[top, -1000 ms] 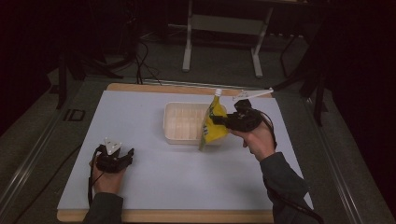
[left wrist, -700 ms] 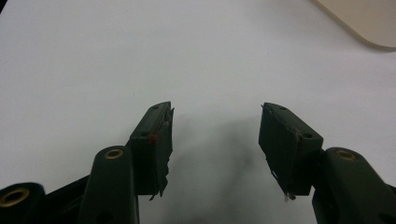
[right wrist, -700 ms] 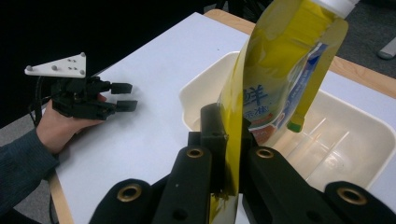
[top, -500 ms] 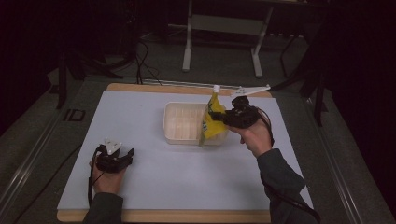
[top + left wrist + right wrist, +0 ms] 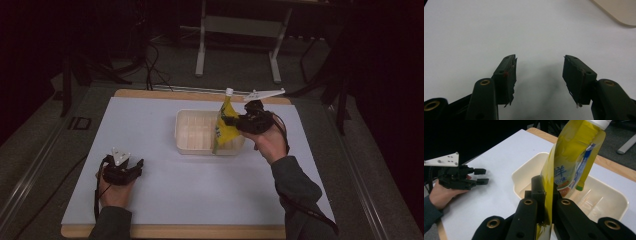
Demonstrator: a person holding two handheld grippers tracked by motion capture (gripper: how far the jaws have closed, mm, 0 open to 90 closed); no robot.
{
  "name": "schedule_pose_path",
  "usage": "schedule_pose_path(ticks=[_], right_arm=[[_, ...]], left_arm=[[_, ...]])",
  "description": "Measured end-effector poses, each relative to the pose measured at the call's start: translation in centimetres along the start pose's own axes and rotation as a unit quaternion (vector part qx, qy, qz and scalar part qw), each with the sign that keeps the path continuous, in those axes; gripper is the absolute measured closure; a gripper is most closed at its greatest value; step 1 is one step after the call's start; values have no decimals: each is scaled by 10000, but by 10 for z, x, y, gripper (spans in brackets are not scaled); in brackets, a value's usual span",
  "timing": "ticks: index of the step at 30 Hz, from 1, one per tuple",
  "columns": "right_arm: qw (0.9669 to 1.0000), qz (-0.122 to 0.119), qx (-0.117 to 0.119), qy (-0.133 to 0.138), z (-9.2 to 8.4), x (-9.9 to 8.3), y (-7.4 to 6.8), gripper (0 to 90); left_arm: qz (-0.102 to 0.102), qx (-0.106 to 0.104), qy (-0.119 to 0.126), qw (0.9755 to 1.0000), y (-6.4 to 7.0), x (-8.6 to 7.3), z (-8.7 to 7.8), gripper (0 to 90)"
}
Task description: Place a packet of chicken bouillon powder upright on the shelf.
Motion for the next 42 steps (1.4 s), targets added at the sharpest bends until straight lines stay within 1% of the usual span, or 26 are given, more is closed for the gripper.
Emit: schedule_pose_path(ticks=[7, 14, 19, 27, 30, 33, 35, 38, 40, 42], right_arm=[[10000, -37, -72, 38, 6, 3, 3, 900], [9997, -193, -174, 13, 12, 5, 5, 900], [9997, -121, -171, 83, 16, 7, 6, 900], [9997, -151, -160, 127, 21, 11, 5, 900], [9997, -141, -167, 123, 23, 10, 5, 900], [9997, -72, -197, 120, 25, 7, 8, 900], [9998, -37, -174, 90, 26, 6, 10, 900], [9998, 10, -205, 23, 28, 3, 13, 900], [9997, 89, -245, 6, 29, 3, 15, 900], [9994, 221, -266, 32, 30, 2, 18, 900]], left_arm=[[0, 3, 0, 10000, 0, 0, 0, 441], [-3, 1, 3, 10000, 0, 0, 0, 441], [-9, -1, 9, 10000, 0, 0, 0, 441], [-11, -9, 13, 10000, 0, 0, 0, 441], [-8, -8, 12, 10000, 0, 0, 0, 440], [-4, -8, 12, 10000, 0, 0, 0, 440], [-5, -5, 8, 10000, 0, 0, 0, 440], [0, 1, 7, 10000, 0, 0, 0, 440], [-3, -5, 1, 10000, 0, 0, 0, 441], [-1, -3, 4, 10000, 0, 0, 0, 441]])
Point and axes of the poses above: each handheld gripper's, and its own axes: z roughly forward along the jaws, x roughly out of its top, y roughly to its right, the point moved 8 cm from there along z, roughly forward along the jaws, and after that the axes turned 6 degrees about -z, right-handed, at the moved point
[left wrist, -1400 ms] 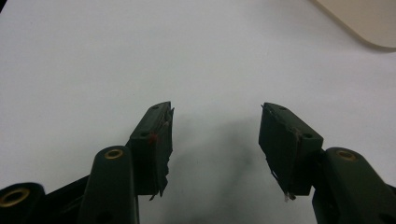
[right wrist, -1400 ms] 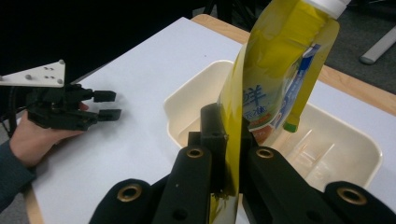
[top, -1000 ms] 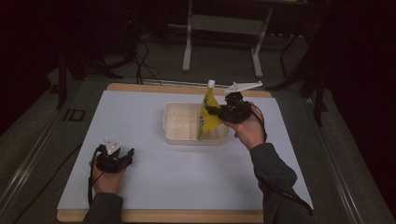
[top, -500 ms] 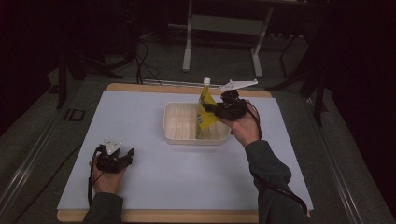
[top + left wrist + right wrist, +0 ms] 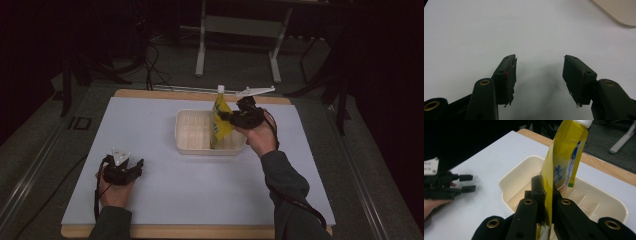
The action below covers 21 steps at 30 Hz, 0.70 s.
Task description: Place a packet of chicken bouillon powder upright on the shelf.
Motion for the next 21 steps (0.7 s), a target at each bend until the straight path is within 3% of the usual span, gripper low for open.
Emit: schedule_pose_path(ticks=[13, 19, 21], right_arm=[[9986, 438, -258, -126, 16, -5, 13, 896], [9972, 501, -489, -249, 27, -5, 16, 897], [9969, 610, -456, -220, 31, -4, 16, 897]], left_arm=[[-1, -8, 5, 10000, 0, 0, 0, 441], [-15, -13, 12, 10000, 0, 0, 0, 440], [-18, -16, 15, 10000, 0, 0, 0, 440]])
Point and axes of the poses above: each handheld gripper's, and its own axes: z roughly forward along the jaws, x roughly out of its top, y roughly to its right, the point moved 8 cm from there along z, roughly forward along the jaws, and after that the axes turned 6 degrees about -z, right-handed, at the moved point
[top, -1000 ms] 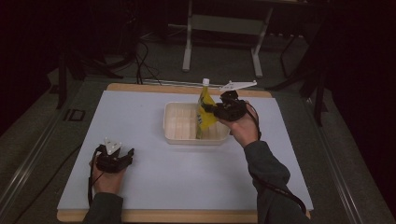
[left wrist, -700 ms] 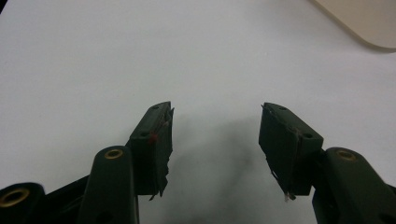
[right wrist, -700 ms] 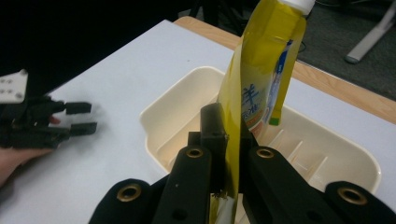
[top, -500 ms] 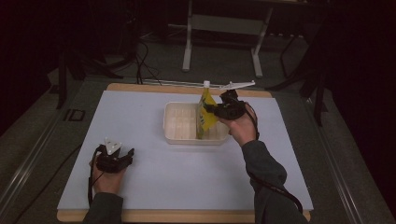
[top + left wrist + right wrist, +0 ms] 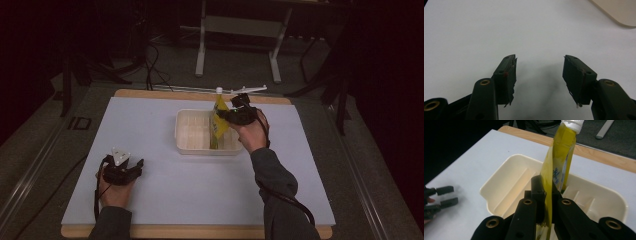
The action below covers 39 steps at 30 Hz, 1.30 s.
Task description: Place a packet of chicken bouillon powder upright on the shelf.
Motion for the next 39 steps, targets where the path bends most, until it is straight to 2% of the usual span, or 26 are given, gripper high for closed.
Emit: schedule_pose_path(ticks=[2, 5, 9, 14, 18, 21, 25, 27, 34, 39], right_arm=[[10000, 87, -1, 24, 3, 1, 0, 898], [9999, 94, -84, -44, 7, 0, 1, 898], [9997, 218, -26, -50, 9, -1, 3, 898], [9997, 132, -68, -182, 8, -2, 3, 877], [9998, -11, 34, -189, 7, -4, -2, 729], [9997, -174, -22, -186, 5, -5, -5, 614], [9987, -445, -98, -217, 1, -3, -10, 514], [9984, -505, -96, -235, -3, -2, -13, 469], [9970, -712, -231, -207, -16, 3, -18, 362], [9958, -886, -145, -204, -28, 2, -23, 345]], left_arm=[[2, -2, -4, 10000, 0, 0, 0, 440], [9, -5, -7, 10000, 0, 0, 0, 440], [-1, -17, -10, 10000, 0, 0, 0, 440], [-7, -15, -4, 10000, 0, 0, 0, 439], [-9, -17, -3, 10000, 0, 0, 0, 439], [-12, -11, 11, 10000, 0, 0, 0, 439], [-8, -10, 5, 10000, 0, 0, 0, 438], [-9, -7, 13, 10000, 0, 0, 0, 437], [-18, 4, 22, 10000, 0, 0, 0, 434], [-30, 5, 31, 10000, -1, 1, -1, 431]])
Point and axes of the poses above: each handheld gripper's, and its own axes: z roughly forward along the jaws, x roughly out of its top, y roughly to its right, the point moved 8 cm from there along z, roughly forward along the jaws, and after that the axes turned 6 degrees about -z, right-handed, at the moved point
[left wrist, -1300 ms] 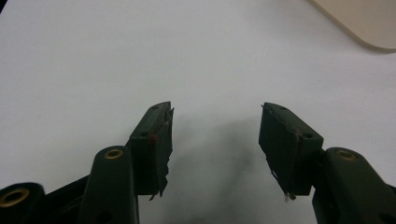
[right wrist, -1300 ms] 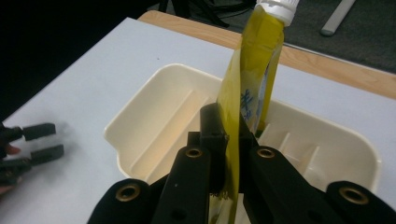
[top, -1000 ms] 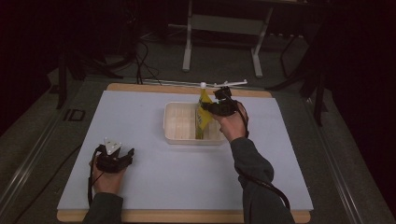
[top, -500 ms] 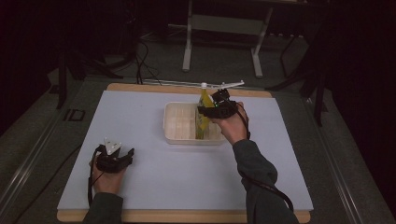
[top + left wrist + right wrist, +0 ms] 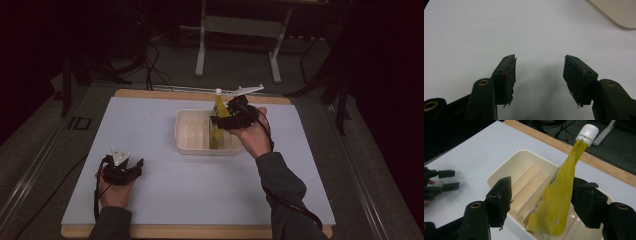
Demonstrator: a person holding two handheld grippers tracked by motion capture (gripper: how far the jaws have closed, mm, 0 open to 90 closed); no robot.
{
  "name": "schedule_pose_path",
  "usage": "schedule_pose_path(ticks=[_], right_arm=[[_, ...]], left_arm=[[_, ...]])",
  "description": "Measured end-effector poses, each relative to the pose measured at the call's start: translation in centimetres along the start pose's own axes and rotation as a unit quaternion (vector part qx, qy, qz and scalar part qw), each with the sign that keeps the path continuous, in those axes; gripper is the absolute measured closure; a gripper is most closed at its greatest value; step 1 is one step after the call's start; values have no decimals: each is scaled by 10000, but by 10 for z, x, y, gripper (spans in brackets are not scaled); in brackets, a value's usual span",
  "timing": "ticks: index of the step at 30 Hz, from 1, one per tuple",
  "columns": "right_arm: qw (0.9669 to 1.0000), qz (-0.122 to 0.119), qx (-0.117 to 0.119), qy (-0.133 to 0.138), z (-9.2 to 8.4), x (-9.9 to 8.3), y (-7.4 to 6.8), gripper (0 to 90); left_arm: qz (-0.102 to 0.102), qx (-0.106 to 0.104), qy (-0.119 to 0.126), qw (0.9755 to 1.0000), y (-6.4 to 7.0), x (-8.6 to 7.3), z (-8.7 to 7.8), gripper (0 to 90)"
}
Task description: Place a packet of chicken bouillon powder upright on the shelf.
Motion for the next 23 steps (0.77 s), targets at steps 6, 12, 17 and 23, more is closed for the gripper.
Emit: schedule_pose_path(ticks=[6, 12, 17, 23], right_arm=[[9999, -45, 16, 101, -15, -7, -3, 337], [9998, 25, 69, 178, -31, -19, -6, 338], [9992, 180, 182, 313, -43, -34, -8, 338], [9986, 365, 299, 249, -51, -62, -7, 357]], left_arm=[[-9, -2, 18, 10000, 1, 0, 0, 428], [-8, 10, 3, 10000, 0, 0, 0, 426], [-17, 32, 8, 10000, 0, 0, 0, 419], [-41, 44, 19, 10000, 0, 0, 0, 408]])
Point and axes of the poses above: each handheld gripper's, and its own axes: z roughly forward along the jaws, x roughly out of its top, y roughly to its right, the point moved 8 cm from there along z, roughly forward along the jaws, and after that the axes turned 6 degrees about -z, right-handed, at the moved point
